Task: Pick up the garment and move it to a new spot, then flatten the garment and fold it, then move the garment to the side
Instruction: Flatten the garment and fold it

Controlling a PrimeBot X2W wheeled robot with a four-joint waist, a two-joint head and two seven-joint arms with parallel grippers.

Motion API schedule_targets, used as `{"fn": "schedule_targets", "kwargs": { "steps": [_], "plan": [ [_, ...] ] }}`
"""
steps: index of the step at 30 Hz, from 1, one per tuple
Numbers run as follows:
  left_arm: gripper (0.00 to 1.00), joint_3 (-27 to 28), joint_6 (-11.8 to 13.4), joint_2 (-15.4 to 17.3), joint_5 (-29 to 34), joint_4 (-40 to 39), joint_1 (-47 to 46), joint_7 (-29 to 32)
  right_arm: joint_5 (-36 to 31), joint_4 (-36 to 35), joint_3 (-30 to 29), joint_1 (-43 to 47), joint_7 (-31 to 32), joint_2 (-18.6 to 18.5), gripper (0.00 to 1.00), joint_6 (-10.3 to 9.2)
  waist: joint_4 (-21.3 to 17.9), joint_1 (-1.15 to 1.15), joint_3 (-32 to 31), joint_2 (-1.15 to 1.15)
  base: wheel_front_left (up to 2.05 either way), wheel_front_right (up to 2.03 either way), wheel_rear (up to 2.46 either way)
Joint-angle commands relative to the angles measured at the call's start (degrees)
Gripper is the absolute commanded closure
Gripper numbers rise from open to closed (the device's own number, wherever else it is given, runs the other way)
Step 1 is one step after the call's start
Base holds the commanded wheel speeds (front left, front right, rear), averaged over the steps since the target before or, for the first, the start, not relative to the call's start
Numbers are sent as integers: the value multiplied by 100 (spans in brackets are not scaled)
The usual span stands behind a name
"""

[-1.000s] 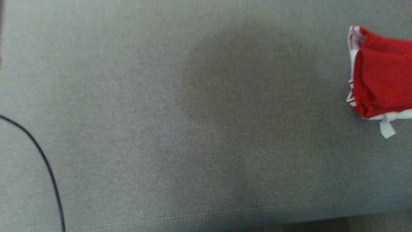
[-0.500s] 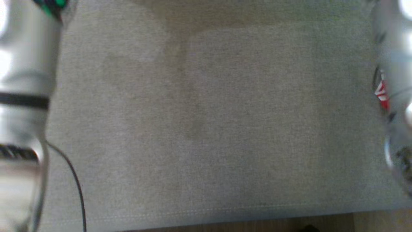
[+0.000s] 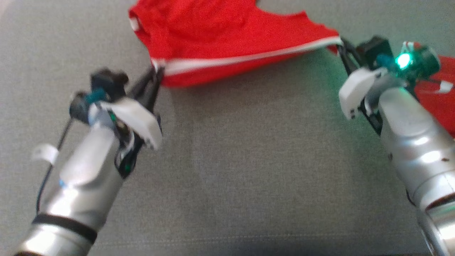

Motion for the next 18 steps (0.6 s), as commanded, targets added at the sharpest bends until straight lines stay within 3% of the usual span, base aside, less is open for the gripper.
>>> {"fn": "schedule_targets", "kwargs": {
  "steps": [1,9,18],
  "plan": [
    [100,-16,10,335,-39,-198,-21,-32,211,-34,262,54,-61,-52,100,-5,-7,0,-334,0,0,0,0],
    [100,-668,9,528,29,-424,669,-32,1010,32,1522,626,9,-340,100,-5,-117,0,-885,0,0,0,0],
    [100,-883,8,627,25,-864,1445,-32,2344,-861,2954,1203,551,-996,100,-5,-305,0,-1448,0,0,0,0]
  ]
}}
